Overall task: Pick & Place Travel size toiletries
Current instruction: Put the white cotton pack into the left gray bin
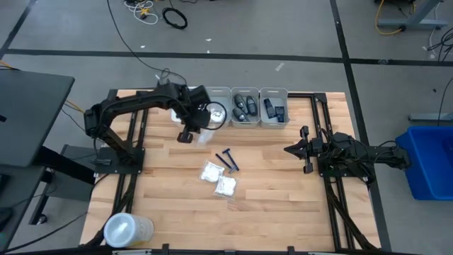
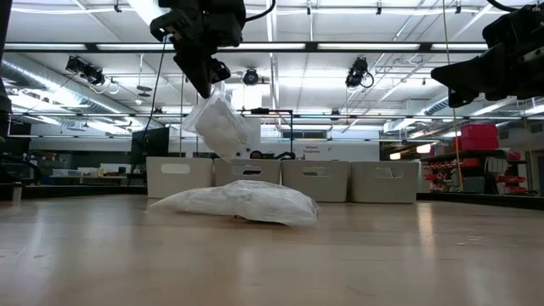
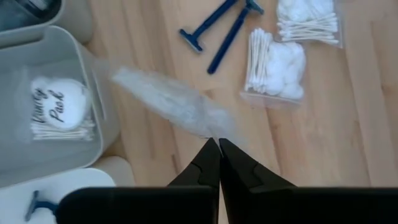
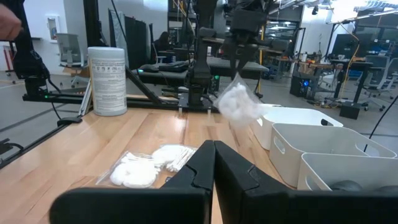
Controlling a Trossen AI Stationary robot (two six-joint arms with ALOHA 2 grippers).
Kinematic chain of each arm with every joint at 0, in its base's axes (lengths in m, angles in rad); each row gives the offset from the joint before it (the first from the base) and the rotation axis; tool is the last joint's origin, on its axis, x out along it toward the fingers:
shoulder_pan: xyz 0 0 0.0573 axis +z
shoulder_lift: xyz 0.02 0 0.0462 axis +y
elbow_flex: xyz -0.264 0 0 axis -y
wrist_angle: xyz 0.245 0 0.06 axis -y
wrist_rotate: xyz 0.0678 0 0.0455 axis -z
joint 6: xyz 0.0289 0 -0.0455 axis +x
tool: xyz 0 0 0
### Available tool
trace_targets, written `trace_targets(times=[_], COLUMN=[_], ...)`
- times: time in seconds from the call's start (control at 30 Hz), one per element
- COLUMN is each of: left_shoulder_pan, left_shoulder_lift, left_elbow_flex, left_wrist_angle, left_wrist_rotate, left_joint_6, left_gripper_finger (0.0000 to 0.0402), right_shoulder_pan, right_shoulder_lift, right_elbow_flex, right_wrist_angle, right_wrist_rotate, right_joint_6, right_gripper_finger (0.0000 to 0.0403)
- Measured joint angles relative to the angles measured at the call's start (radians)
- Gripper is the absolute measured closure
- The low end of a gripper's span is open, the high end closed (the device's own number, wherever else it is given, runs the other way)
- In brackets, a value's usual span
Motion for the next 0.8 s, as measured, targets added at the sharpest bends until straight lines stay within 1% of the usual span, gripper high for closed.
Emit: trace_targets(times=[0.33,0.5,0.6,0.8], left_shoulder_pan=[0.041,0.06,0.076,0.123], left_shoulder_lift=[0.0,0.0,0.0,0.0], left_elbow_flex=[0.041,0.043,0.043,0.043], left_wrist_angle=[0.003,0.006,0.019,0.064], left_wrist_rotate=[-0.006,-0.014,-0.03,-0.031], left_joint_6=[0.019,0.02,0.028,0.02], left_gripper_finger=[0.0398,0.0399,0.0399,0.0398], right_shoulder_pan=[0.0,0.0,0.0,0.0], right_shoulder_lift=[0.0,0.0,0.0,0.0], right_elbow_flex=[0.0,0.0,0.0,0.0], right_wrist_angle=[0.0,0.0,0.0,0.0], right_wrist_rotate=[0.0,0.0,0.0,0.0], right_joint_6=[0.0,0.0,0.0,0.0], right_gripper_finger=[0.0389,0.0389,0.0389,0.0389])
